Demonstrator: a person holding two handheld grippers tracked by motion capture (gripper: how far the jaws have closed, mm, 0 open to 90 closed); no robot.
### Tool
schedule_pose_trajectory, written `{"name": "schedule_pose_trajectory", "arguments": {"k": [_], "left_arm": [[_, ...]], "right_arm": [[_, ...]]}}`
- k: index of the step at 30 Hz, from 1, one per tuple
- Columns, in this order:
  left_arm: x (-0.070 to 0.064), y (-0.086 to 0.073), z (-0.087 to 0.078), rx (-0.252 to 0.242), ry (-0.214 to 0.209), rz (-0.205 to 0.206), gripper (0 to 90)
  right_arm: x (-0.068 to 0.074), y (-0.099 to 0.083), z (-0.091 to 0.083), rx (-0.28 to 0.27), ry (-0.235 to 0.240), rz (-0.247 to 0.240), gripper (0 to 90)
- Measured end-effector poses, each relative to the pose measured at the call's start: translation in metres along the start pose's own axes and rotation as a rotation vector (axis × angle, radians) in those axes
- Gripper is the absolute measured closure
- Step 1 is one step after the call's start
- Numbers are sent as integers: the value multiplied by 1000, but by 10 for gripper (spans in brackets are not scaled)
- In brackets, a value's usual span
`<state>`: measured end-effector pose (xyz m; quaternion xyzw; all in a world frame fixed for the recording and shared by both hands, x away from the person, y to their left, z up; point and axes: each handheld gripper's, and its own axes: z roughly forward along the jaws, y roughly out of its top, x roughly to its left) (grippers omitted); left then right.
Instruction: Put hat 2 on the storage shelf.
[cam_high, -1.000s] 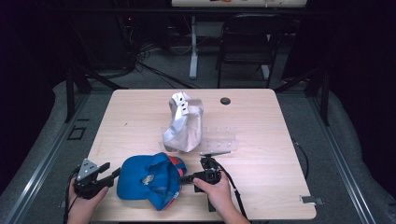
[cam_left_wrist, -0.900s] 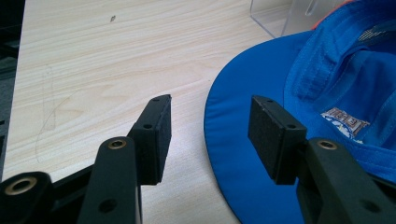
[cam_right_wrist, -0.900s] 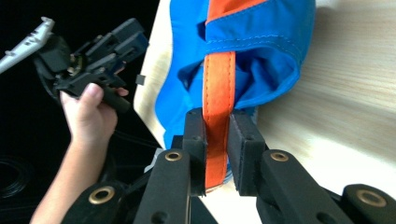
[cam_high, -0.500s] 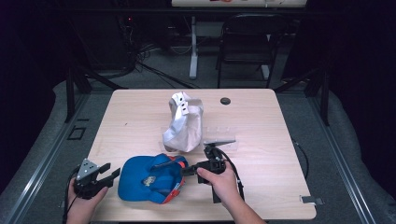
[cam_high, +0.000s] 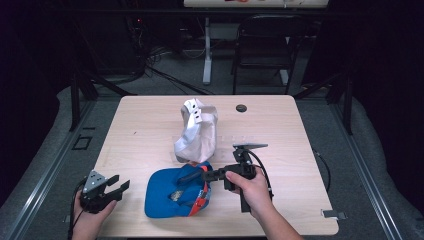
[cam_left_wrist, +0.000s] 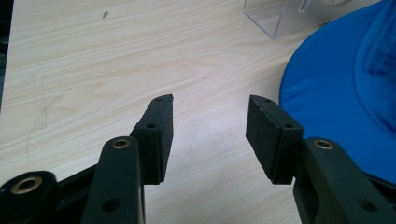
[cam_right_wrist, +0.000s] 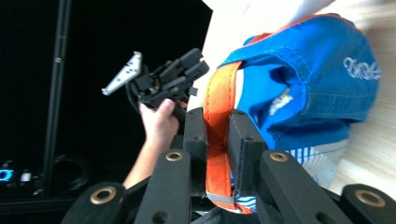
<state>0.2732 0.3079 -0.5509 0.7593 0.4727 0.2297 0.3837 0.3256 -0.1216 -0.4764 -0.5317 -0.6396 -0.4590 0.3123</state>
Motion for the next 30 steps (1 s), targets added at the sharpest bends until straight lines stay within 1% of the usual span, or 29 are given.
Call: {"name": "schedule_pose_trajectory", "arguments": {"k": [2,3,5,6,8,10,11,12,13,16,17,19,20,22,23,24,29,30], "left_arm": [[0,0,0,0,-1,0,517],[0,0,0,0,0,0,517],[0,0,0,0,0,-1,517],[0,0,0,0,0,-2,517],[0,0,0,0,-1,-2,517],[-1,0,1,-1,-2,-2,517],[-1,0,0,0,-2,0,517],[-1,0,0,-1,-2,-1,517],[-1,0,0,3,-1,-1,517],[-1,0,0,0,-3,1,517],[-1,0,0,0,-3,1,517],[0,0,0,-2,-3,1,517],[-1,0,0,-2,-3,-1,517],[-1,0,0,2,0,0,517],[-1,0,0,2,0,-1,517],[-1,0,0,3,-1,2,517],[-1,0,0,3,-2,1,517],[-1,0,0,3,-3,0,517]], "right_arm": [[1,2,-3,7,26,1,793],[2,3,-4,0,39,9,793],[5,5,-6,9,65,19,793],[7,6,-6,-1,81,35,793],[9,8,-8,11,106,35,792],[13,9,-9,12,137,55,792],[14,10,-10,8,152,58,792],[16,11,-12,21,157,70,791],[18,12,-13,23,156,73,791],[24,15,-16,6,172,77,790],[27,16,-18,4,168,102,790],[30,19,-22,3,175,89,789],[33,19,-23,-8,173,97,789],[38,21,-26,-2,169,98,790],[40,22,-27,-10,171,99,789],[41,23,-29,-2,168,87,789],[51,25,-41,-27,155,97,790],[52,26,-45,-19,152,99,790]]}}
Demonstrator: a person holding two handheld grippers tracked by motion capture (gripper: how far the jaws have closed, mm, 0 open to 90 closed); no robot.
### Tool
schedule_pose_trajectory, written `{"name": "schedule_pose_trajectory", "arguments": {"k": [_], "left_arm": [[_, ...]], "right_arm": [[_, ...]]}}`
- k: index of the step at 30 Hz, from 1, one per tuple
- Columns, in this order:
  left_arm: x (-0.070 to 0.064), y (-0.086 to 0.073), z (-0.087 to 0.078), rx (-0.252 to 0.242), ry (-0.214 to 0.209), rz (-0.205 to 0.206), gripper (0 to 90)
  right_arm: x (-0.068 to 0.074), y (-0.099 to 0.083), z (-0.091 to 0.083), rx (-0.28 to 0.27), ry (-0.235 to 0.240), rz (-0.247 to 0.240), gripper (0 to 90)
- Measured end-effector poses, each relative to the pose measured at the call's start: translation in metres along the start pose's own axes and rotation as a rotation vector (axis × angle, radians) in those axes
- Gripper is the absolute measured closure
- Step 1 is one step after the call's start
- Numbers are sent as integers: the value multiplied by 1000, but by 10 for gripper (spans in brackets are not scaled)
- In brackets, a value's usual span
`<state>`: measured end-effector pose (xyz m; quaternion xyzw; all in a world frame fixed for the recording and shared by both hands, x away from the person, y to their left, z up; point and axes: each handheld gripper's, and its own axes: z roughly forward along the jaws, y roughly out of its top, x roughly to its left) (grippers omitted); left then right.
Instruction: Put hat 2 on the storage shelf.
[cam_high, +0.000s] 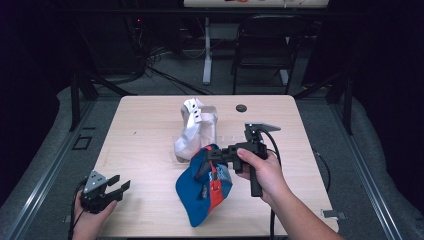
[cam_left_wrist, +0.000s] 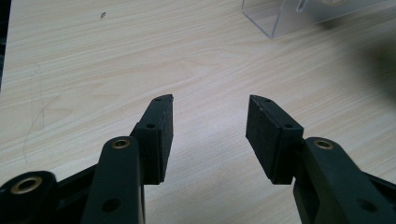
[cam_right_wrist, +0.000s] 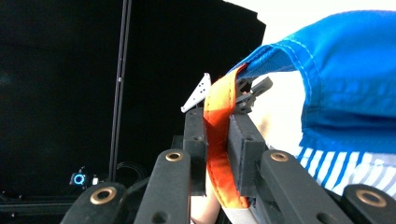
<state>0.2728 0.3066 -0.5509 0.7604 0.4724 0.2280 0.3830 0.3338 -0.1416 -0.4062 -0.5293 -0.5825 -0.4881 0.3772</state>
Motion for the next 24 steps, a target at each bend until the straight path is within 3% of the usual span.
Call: {"name": "schedule_pose_trajectory", "arguments": {"k": [17,24], "left_arm": [[-3,0,2,-2,-2,12,516],[-7,1,2,-6,-8,26,516]], "right_arm": [[19,10,-55,-108,-48,12,793],[23,19,-69,-159,-45,22,793]]}}
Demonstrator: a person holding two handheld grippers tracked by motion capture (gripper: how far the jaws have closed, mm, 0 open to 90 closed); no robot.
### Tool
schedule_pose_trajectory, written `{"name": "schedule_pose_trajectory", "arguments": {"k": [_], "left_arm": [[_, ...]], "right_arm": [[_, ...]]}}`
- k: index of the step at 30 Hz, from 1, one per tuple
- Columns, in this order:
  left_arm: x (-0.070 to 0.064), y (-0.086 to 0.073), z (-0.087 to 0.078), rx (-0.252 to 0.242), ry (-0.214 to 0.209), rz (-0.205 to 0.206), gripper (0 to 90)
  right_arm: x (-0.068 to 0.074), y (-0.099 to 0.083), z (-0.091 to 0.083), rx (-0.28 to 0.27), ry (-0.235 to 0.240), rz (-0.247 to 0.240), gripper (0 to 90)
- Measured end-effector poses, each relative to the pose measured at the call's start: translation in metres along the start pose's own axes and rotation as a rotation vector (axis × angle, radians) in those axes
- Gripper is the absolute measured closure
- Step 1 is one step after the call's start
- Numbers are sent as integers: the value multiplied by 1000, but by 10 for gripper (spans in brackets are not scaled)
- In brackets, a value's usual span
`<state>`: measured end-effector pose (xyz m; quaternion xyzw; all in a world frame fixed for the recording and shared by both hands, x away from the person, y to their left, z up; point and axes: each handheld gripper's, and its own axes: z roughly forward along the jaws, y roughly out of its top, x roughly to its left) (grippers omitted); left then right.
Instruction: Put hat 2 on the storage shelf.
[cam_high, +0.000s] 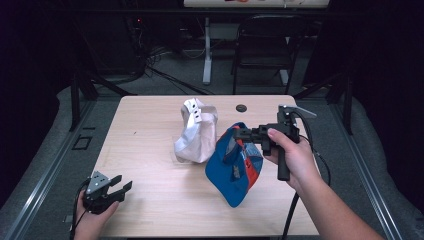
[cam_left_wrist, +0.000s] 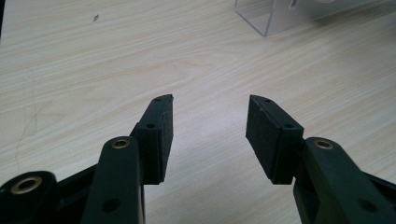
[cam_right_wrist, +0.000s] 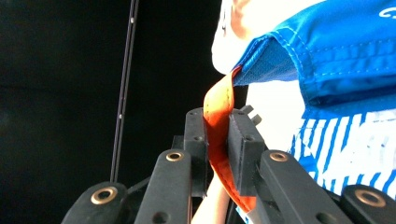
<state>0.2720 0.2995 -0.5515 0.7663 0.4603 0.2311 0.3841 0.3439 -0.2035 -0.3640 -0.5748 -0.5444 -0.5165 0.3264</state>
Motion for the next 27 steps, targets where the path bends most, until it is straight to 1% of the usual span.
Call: {"name": "schedule_pose_trajectory", "arguments": {"k": [1,4,7,9,10,11,12,14,16,19,22,24,25,26,27], "left_arm": [[-2,0,1,-7,-5,-7,517],[-10,5,0,-19,-32,5,517],[-24,13,0,-37,-65,36,511],[-38,23,1,-55,-92,73,505],[-48,30,2,-70,-115,103,497],[-55,34,3,-85,-128,114,492],[-65,41,4,-94,-153,142,492],[-88,56,6,-111,-196,198,492],[-113,72,9,-146,-245,237,490],[-150,92,15,-173,-303,294,481],[-183,104,28,-187,-335,321,479],[-201,110,37,-176,-368,326,487],[-209,113,41,-159,-382,328,489],[-217,114,46,-145,-381,332,480],[-224,116,50,-144,-381,339,480]], "right_arm": [[1,2,-1,-8,-6,-2,793],[2,8,-5,-35,-11,3,794],[2,13,-11,-55,-8,6,793],[2,15,-14,-65,-2,8,793],[3,15,-15,-72,-2,10,793],[3,16,-16,-79,3,7,793],[4,17,-17,-82,4,10,793],[6,18,-17,-94,8,5,793],[8,21,-17,-98,13,3,793],[11,24,-15,-113,21,1,793],[9,26,-12,-114,29,3,792],[9,27,-9,-116,33,12,793],[9,28,-7,-118,35,15,792],[10,28,-6,-117,36,17,792],[10,29,-6,-115,40,14,792]]}}
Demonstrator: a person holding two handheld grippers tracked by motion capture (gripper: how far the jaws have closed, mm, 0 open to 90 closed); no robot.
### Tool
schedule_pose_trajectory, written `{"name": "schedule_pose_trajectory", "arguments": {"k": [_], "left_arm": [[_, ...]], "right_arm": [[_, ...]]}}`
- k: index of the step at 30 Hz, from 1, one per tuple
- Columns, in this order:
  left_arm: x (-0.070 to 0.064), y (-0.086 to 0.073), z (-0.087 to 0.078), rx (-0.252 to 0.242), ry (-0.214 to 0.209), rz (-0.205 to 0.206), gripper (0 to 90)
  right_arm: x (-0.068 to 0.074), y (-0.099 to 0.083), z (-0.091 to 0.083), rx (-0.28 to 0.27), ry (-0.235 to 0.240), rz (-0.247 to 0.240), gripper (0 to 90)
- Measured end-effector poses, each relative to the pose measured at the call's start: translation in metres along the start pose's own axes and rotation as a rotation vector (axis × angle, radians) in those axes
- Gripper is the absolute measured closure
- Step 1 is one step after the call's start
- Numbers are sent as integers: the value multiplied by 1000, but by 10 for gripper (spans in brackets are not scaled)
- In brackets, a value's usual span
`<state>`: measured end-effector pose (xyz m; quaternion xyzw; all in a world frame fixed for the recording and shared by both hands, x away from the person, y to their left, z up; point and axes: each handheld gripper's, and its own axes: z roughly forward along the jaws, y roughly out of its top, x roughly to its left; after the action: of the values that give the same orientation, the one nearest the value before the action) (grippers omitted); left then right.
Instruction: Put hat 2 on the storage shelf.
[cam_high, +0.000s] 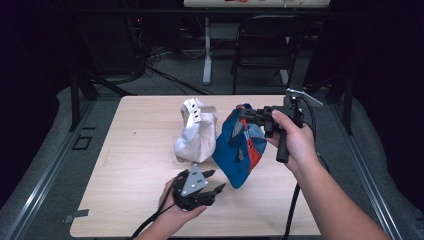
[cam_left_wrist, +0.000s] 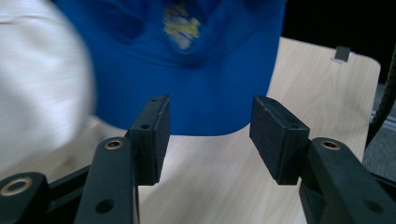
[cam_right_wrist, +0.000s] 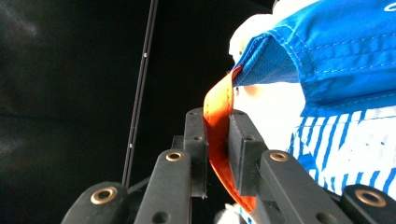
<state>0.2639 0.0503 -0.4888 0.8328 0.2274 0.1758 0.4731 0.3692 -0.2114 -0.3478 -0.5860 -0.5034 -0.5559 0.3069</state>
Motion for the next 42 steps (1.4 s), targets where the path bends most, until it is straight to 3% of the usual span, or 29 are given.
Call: {"name": "schedule_pose_trajectory", "arguments": {"k": [6,9,11,15,20,21,24,26,29,37,42], "left_arm": [[-21,12,28,-2,-3,23,472],[-28,16,39,21,26,60,475],[-28,18,44,39,43,58,506],[-23,19,48,60,33,68,768],[-6,15,39,21,29,37,874],[-1,15,37,5,11,22,877],[7,15,34,4,51,19,879],[14,14,34,-12,48,-4,881],[17,14,37,-19,63,-4,881],[24,15,55,-50,87,-21,881],[30,13,65,-41,111,-21,881]], "right_arm": [[2,1,4,-9,7,-7,792],[2,2,4,-15,13,0,792],[2,2,3,-13,15,-1,792],[2,1,3,-17,19,2,791],[2,3,-3,-36,26,-3,788],[2,3,-5,-42,29,-3,787],[2,4,-10,-49,39,-4,789],[2,4,-11,-60,35,-5,789],[0,3,-11,-55,36,-14,790],[-6,1,-11,-44,27,-24,789],[-14,3,-13,-55,18,-16,789]]}}
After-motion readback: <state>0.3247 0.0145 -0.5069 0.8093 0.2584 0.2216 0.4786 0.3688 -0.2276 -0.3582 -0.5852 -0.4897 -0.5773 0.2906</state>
